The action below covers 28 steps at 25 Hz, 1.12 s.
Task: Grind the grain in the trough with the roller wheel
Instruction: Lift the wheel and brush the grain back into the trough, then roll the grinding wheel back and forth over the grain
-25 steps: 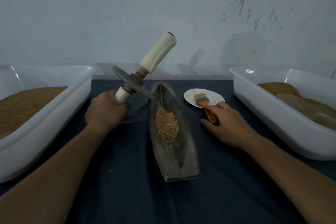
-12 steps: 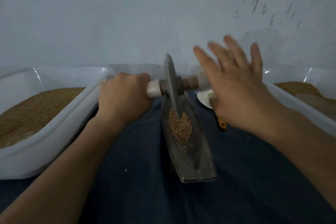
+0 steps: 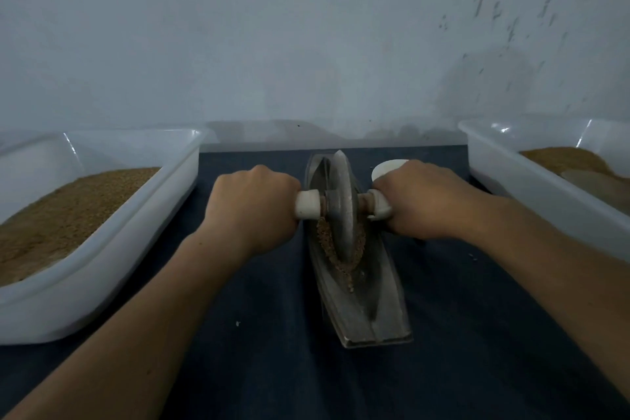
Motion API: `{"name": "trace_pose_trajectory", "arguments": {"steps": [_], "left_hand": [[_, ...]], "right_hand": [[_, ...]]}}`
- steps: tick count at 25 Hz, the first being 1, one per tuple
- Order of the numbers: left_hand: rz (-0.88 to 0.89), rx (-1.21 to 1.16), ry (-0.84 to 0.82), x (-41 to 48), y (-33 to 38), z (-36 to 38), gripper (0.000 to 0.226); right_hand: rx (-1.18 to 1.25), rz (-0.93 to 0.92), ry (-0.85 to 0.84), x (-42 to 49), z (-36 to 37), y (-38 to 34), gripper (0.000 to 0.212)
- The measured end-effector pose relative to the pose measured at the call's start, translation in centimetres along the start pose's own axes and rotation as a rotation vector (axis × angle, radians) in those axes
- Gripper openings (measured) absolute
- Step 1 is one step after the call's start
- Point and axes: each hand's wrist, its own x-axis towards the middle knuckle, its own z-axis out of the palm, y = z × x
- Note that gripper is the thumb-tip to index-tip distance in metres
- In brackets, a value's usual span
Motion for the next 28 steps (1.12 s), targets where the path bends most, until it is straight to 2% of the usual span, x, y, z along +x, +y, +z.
{"name": "trace_pose_trajectory", "arguments": {"steps": [2,6,10,12,14,15,16,20,24,26,28], "left_hand": [[-0.021,0.025,-0.011,0.6,0.3,1.0,0.014],[-0.059,0.023,-0.068,2.7,0.4,1.2,0.006],[-0.015,-0.011,-0.145,1.3,0.4,-0.4,0.007],[0.011,-0.067,-0.162,-0.9,-0.1,-0.9,0.016],[0.055,-0.046,-0.044,-2.4,-0.4,-1.0,0.023],[0.063,-0.009,0.026,-2.6,-0.4,-0.8,0.023],[0.054,0.013,0.056,-2.3,-0.3,-0.4,0.021],[-0.094,0.013,-0.007,2.1,0.2,1.8,0.009],[-0.062,0.028,-0.074,3.6,0.0,1.1,0.012],[-0.041,0.006,-0.014,0.8,-0.2,1.1,0.013],[0.031,0.005,0.075,-2.6,-0.2,0.7,0.031]], "right_hand": [[0.01,0.003,0.028,1.4,1.0,0.6,0.015],[0.157,0.012,0.055,3.2,0.8,1.0,0.032],[0.058,0.038,0.008,1.5,0.0,0.4,0.02],[-0.045,0.016,0.123,-0.7,0.1,0.3,0.025],[-0.174,-0.038,0.298,-2.5,0.7,0.2,0.028],[-0.196,-0.054,0.325,-2.8,1.0,0.2,0.028],[-0.172,-0.054,0.291,-2.4,1.2,0.4,0.028],[0.038,-0.012,0.126,2.6,0.4,0.3,0.024],[0.062,0.045,0.011,3.5,0.3,0.6,0.027],[-0.022,0.0,0.13,1.2,1.0,0.7,0.027],[-0.142,-0.079,0.307,-1.0,1.6,0.6,0.029]]}}
